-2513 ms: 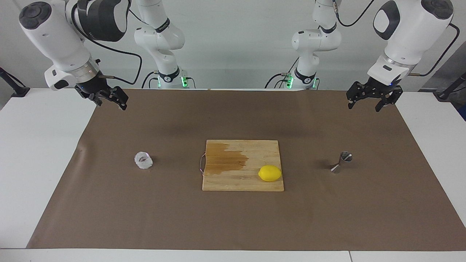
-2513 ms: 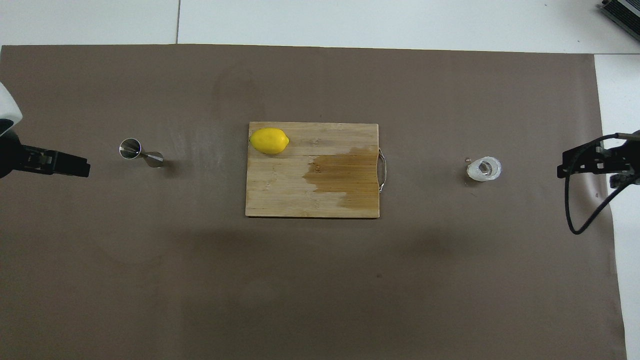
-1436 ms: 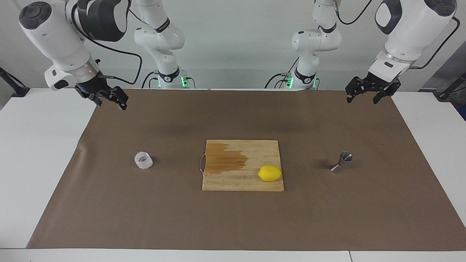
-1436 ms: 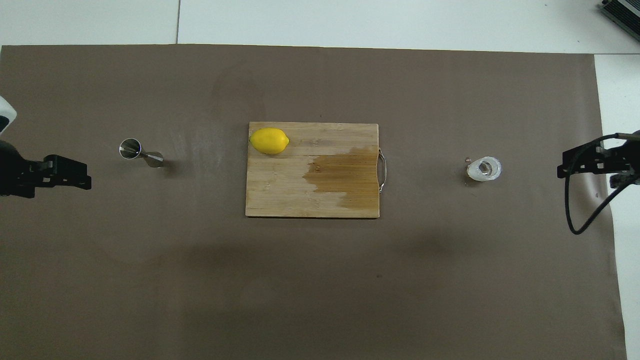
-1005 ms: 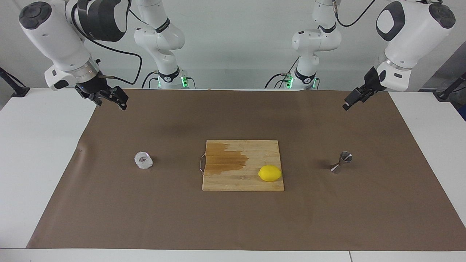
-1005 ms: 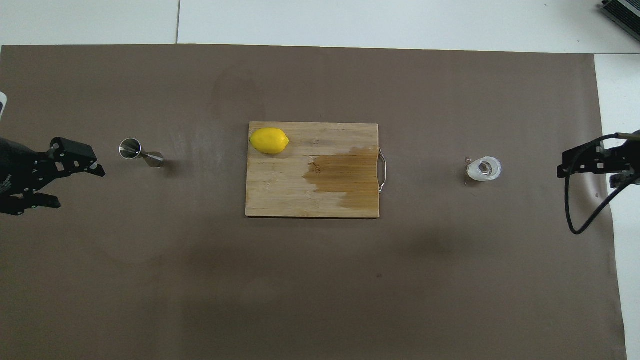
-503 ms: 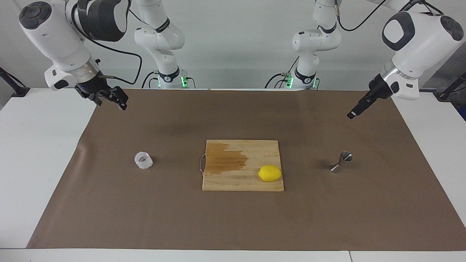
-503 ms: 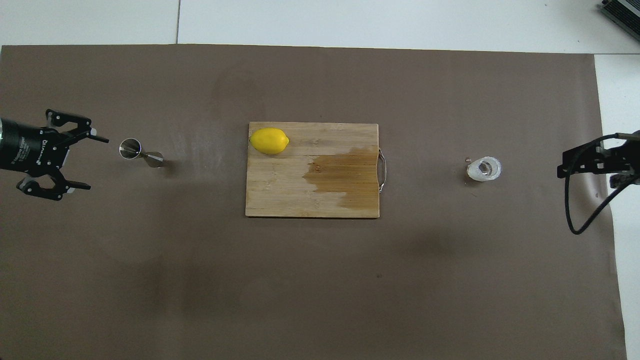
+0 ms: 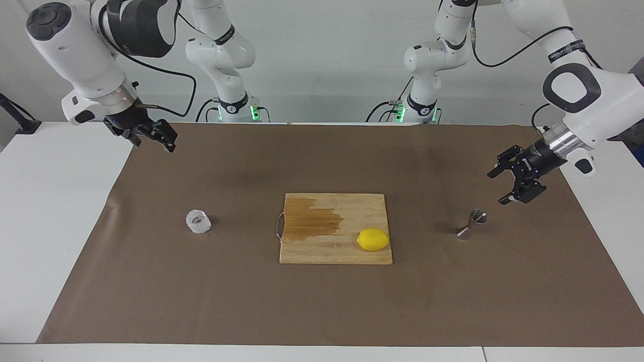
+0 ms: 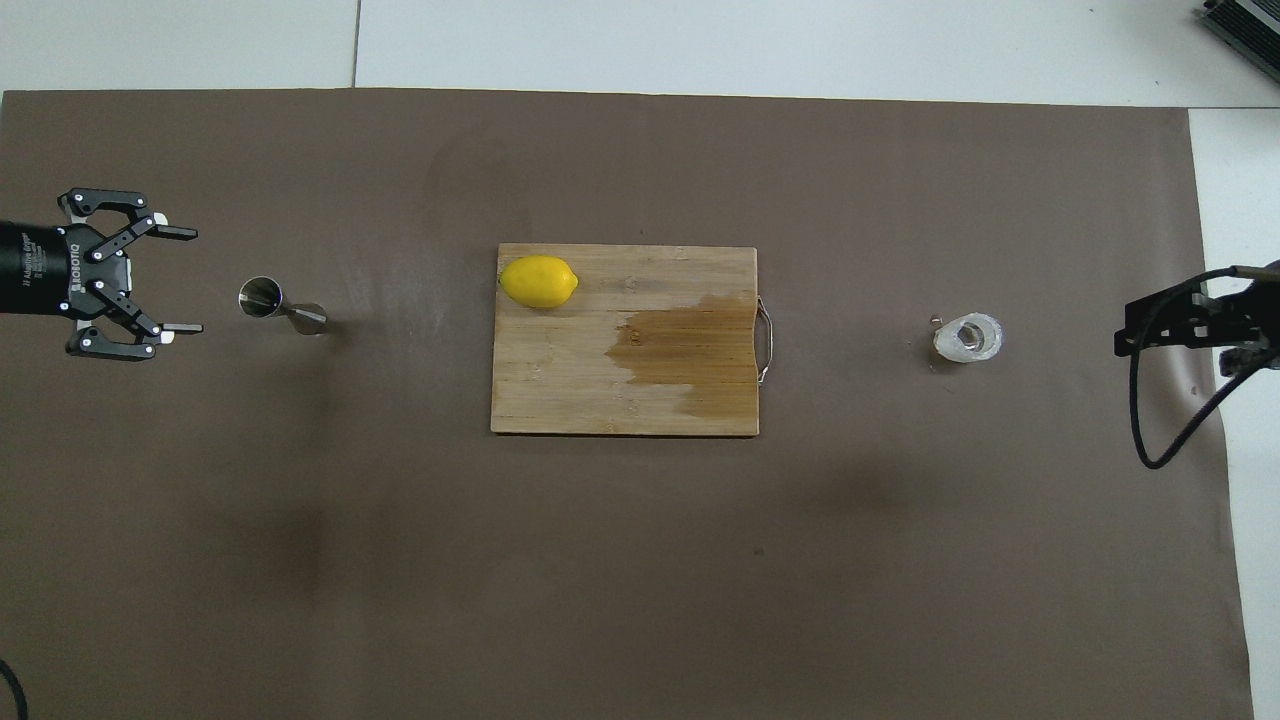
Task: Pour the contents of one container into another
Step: 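Open the left gripper and move it toward the small metal cup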
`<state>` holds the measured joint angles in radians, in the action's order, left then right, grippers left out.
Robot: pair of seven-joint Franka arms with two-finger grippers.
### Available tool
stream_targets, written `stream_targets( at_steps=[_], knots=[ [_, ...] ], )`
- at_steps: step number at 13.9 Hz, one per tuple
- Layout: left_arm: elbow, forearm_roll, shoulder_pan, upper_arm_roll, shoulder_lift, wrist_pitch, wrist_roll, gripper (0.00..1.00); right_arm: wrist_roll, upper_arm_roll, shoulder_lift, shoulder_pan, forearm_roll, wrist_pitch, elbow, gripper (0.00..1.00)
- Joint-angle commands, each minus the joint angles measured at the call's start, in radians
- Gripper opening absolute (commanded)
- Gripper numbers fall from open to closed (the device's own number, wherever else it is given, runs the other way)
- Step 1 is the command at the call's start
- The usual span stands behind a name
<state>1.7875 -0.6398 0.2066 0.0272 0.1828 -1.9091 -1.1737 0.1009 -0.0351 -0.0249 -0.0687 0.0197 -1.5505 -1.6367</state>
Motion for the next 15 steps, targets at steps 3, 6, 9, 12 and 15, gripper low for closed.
stream_targets(
  at_steps=[3,6,9,12,15],
  knots=[
    [0.055,-0.141,0.033,0.007,0.058,-0.033,-0.021,1.0,0.011,0.001,0.008,-0.003,0.017,-0.008,-0.011,1.0],
    [0.113,-0.214,0.046,0.007,0.076,-0.08,-0.018,1.0,0.013,0.001,0.008,-0.005,0.017,-0.008,-0.011,1.0],
    [0.171,-0.287,0.051,0.007,0.073,-0.128,-0.012,1.0,0.013,0.0,0.008,-0.005,0.017,-0.007,-0.011,1.0],
    [0.199,-0.316,0.045,0.007,0.073,-0.137,0.043,1.0,0.013,0.001,0.008,-0.003,0.017,-0.007,-0.011,1.0],
    [0.21,-0.351,0.036,0.008,0.073,-0.148,0.077,1.0,0.013,0.0,0.008,-0.005,0.017,-0.008,-0.011,1.0]
  ],
)
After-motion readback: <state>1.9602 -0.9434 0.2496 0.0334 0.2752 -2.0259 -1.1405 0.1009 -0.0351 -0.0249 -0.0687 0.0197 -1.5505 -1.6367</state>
